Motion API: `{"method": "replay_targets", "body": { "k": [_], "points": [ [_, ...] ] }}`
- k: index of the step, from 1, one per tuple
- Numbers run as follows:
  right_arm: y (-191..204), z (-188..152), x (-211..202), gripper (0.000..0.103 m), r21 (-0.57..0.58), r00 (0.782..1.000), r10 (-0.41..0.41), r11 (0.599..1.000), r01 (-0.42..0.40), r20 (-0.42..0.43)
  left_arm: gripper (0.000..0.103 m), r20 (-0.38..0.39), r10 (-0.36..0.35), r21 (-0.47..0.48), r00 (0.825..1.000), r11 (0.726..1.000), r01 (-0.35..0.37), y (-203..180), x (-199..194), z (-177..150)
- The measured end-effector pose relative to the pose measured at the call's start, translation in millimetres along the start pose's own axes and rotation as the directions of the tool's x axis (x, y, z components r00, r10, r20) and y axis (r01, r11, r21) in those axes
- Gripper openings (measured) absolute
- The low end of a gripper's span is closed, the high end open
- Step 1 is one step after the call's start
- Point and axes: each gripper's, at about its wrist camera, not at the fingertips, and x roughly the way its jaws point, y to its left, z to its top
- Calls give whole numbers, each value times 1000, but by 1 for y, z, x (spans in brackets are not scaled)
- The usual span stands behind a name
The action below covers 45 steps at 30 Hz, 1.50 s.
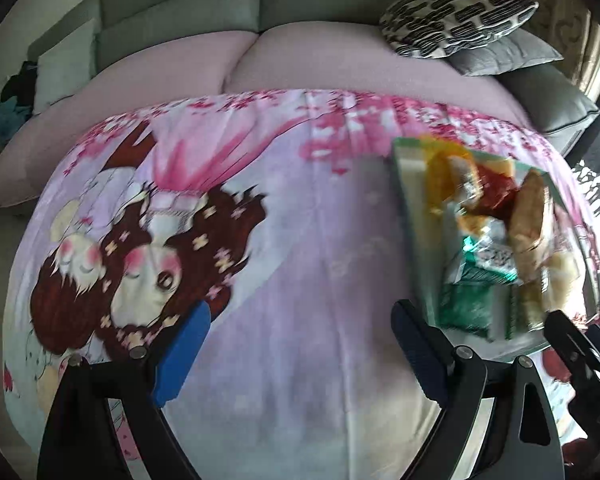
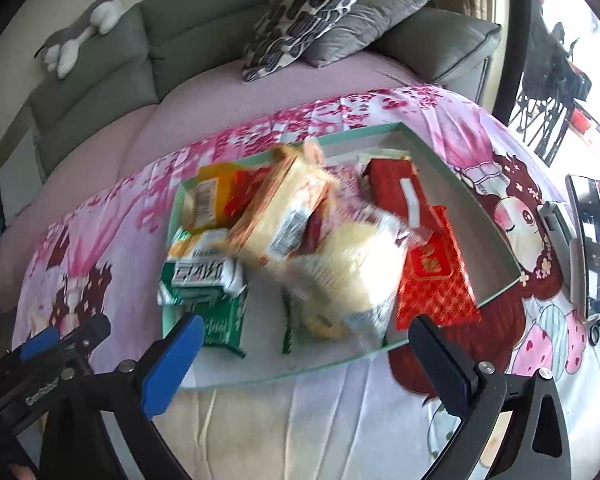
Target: Organize snacks
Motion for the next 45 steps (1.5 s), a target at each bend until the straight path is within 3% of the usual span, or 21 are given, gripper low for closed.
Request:
{"method": "replay_targets", "body": {
  "k": [9, 15, 39, 45],
  "points": [
    [11, -21, -10, 103, -38, 1000, -15, 999, 15, 18, 92, -71, 81, -27, 994, 996, -83, 19, 7, -32],
    [15, -30, -10, 103, -69, 999, -29, 997, 30, 23, 92, -87, 108, 36, 990, 994, -106, 11, 7, -39],
    [9, -34, -3, 103, -86, 1000, -27, 996, 28, 14, 92, -85, 85, 28, 993, 996, -83, 12, 5, -35],
    [8, -35, 0, 103, -102, 998, -66, 992, 67, 12, 92, -86, 96, 24, 992, 995, -94, 12, 6, -34]
  ]
}}
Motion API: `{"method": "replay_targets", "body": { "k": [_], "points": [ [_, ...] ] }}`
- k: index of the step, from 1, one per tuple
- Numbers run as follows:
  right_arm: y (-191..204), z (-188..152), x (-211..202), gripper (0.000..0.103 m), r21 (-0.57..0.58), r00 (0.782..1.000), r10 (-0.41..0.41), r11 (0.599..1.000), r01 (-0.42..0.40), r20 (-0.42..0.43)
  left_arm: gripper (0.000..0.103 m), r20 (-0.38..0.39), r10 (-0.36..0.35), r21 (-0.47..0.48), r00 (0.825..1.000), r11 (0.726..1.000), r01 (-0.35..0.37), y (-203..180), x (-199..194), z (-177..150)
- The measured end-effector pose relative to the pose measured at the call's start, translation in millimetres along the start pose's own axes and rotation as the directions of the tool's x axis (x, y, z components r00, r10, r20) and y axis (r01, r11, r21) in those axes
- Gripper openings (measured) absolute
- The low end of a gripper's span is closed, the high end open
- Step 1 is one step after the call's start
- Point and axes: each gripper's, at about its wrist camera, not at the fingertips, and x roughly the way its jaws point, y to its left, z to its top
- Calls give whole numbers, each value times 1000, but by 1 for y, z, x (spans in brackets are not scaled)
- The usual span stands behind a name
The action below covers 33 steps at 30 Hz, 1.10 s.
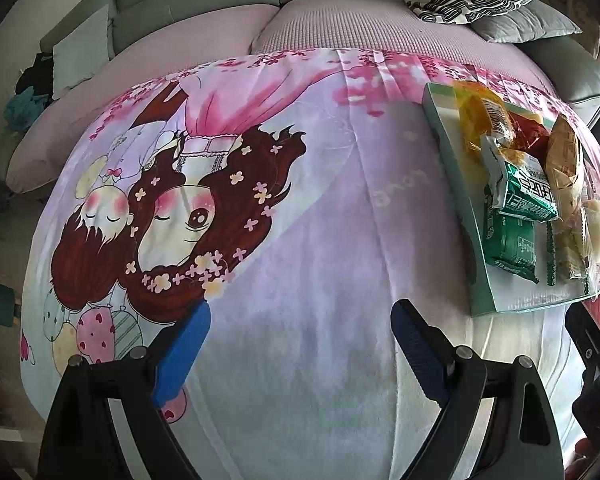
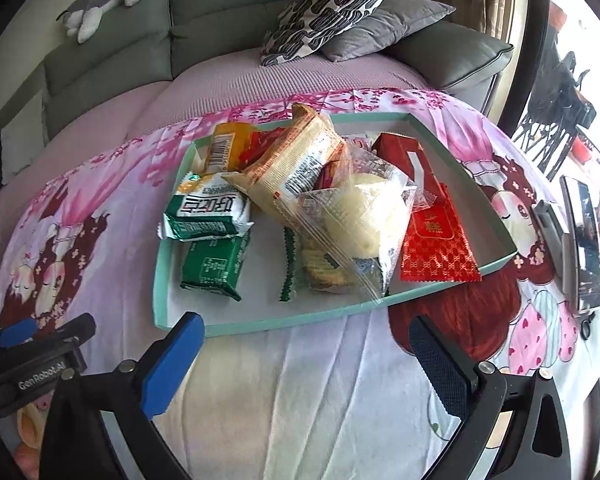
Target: Organize snacks
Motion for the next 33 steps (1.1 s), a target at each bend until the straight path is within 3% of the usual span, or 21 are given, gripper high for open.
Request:
{"method": "replay_targets", "body": {
  "k": [17, 33],
  "points": [
    [-6, -1, 0, 103, -9, 999, -49, 999, 49, 3, 92, -2, 19, 6, 1000, 1000, -19, 0, 3, -1],
    [-6, -1, -2, 103, -4, 999, -44, 999, 44, 5, 92, 0, 28, 3, 1000, 1000, -28, 1, 3, -1]
  ]
}}
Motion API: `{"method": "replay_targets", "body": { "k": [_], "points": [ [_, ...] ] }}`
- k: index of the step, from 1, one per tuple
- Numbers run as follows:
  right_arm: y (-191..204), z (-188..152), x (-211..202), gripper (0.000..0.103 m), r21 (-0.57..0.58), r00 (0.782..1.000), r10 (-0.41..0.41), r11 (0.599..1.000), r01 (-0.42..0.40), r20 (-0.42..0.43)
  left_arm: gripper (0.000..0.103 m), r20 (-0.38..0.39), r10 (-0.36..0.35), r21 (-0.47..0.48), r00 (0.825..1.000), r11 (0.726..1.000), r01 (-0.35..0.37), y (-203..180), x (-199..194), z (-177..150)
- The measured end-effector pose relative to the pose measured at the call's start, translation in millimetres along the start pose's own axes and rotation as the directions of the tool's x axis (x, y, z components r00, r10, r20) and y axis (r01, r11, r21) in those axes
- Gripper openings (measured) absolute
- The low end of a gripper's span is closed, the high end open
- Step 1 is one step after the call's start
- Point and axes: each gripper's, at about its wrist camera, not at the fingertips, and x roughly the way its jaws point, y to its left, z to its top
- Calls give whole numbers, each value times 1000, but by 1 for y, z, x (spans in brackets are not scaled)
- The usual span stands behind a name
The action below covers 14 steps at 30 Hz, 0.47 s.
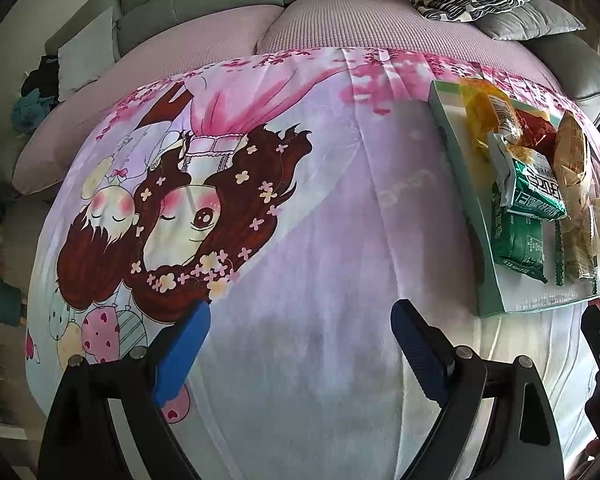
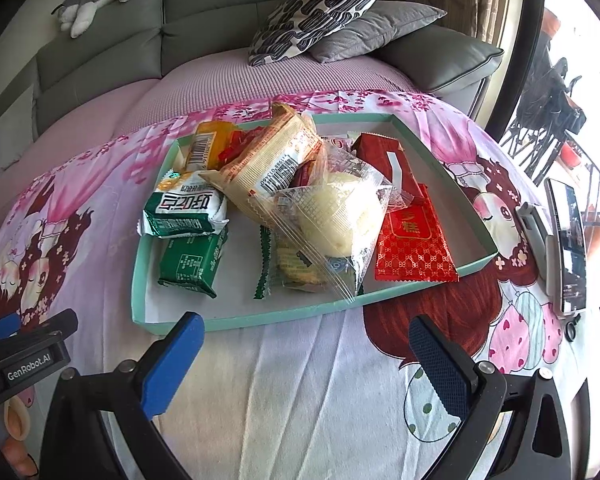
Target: Organize snacks
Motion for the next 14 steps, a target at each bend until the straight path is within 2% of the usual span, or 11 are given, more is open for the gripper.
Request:
{"method": "replay_targets", "body": {
  "k": [14],
  "points": [
    [0, 0, 0, 103, 1, 1000, 1, 1000, -1, 0, 92, 7, 2, 14, 1000, 1000, -2, -3, -1, -2]
  ]
}}
